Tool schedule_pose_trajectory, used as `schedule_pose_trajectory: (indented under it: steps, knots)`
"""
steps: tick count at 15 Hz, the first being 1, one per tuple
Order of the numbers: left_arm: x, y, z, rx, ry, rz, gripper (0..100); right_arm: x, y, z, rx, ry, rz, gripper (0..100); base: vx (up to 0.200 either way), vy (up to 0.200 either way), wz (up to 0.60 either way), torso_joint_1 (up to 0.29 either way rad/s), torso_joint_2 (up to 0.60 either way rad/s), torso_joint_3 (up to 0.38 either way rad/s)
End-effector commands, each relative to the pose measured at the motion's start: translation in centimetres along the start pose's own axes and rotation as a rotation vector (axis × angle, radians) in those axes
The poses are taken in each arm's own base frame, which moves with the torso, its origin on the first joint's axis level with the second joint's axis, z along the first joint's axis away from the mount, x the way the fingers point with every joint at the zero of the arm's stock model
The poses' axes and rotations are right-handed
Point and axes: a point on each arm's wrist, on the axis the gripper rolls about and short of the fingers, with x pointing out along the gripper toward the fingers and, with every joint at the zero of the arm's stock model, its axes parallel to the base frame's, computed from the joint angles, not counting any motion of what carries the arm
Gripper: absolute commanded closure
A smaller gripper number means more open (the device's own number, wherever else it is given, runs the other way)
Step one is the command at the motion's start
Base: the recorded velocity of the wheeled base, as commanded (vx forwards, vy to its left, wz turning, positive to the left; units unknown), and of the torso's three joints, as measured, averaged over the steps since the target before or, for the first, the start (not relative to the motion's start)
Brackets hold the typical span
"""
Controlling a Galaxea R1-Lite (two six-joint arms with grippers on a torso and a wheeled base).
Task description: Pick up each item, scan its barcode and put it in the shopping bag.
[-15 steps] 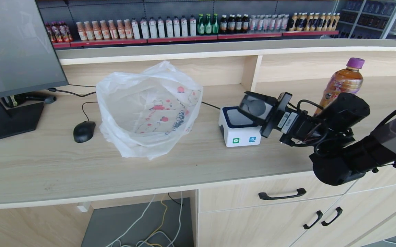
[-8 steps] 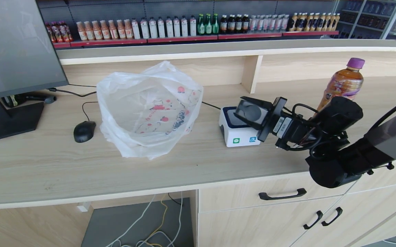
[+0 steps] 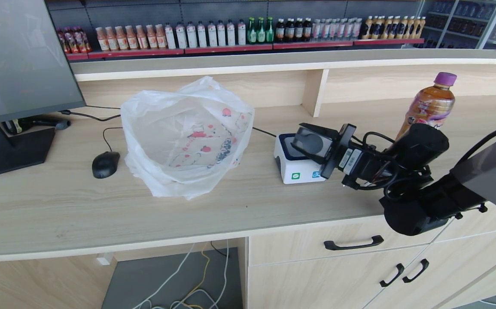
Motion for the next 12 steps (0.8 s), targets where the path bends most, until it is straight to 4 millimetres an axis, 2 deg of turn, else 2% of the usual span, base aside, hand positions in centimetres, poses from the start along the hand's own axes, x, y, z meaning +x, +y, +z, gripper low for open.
schedule_pose_trajectory:
  steps: [1, 12]
  knots:
    - [0.00, 0.00, 0.00, 0.000, 0.000, 0.000, 0, -0.04, 0.48, -0.38, 0.012, 0.006, 0.010, 100, 0.000, 0.000, 0.00, 0.000, 0.00, 0.000]
    - [0.00, 0.00, 0.00, 0.000, 0.000, 0.000, 0, -0.04, 0.88, -0.69, 0.019, 0.012, 0.015, 100, 0.000, 0.000, 0.00, 0.000, 0.00, 0.000]
